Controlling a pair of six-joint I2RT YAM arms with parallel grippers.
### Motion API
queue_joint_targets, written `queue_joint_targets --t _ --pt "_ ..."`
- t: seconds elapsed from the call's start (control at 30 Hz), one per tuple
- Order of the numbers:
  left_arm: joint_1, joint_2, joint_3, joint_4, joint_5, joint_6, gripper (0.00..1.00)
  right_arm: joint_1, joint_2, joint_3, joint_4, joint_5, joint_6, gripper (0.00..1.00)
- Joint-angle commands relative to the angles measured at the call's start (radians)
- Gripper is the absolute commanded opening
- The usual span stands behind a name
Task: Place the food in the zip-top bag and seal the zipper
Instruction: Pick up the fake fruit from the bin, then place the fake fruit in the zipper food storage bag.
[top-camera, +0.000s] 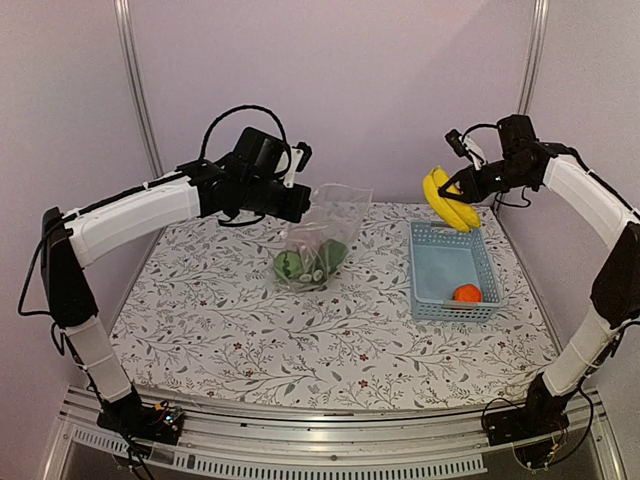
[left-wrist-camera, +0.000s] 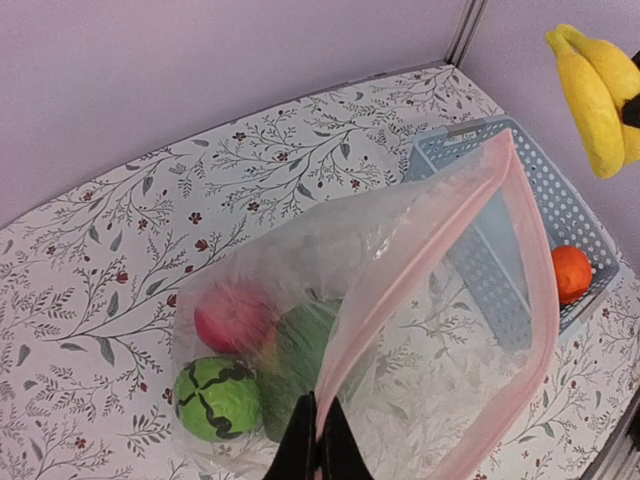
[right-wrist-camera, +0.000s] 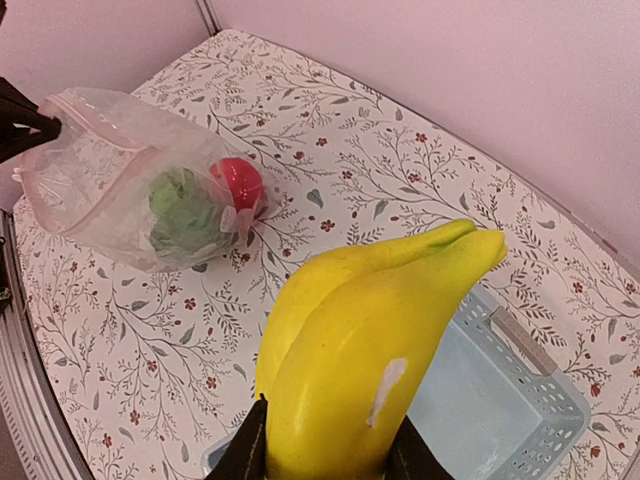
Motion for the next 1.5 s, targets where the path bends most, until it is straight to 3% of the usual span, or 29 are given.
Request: queue_joint_targets --t 0.0,0.43,0.97,1.47 --pt "0.013 0.02 0.0 0.024 -0.004 -0.003 0.0 0.005 -0.076 -0.012 0.128 -0.188 0.061 0.12" --pt "0.015 0.03 0.021 0.023 0.01 -0.012 0.0 0.102 -0.112 0.125 0.3 -0.278 0.04 0.11" --pt "0.026 0.001 -0.021 0.029 0.024 -0.029 0.0 0.342 0.024 0.178 0.445 -0.314 0.063 0.11" --pt "0.03 -0.025 -0.031 0.03 0.05 -0.048 0.0 0.391 0.125 0.143 0.644 -0.406 0.2 0.13"
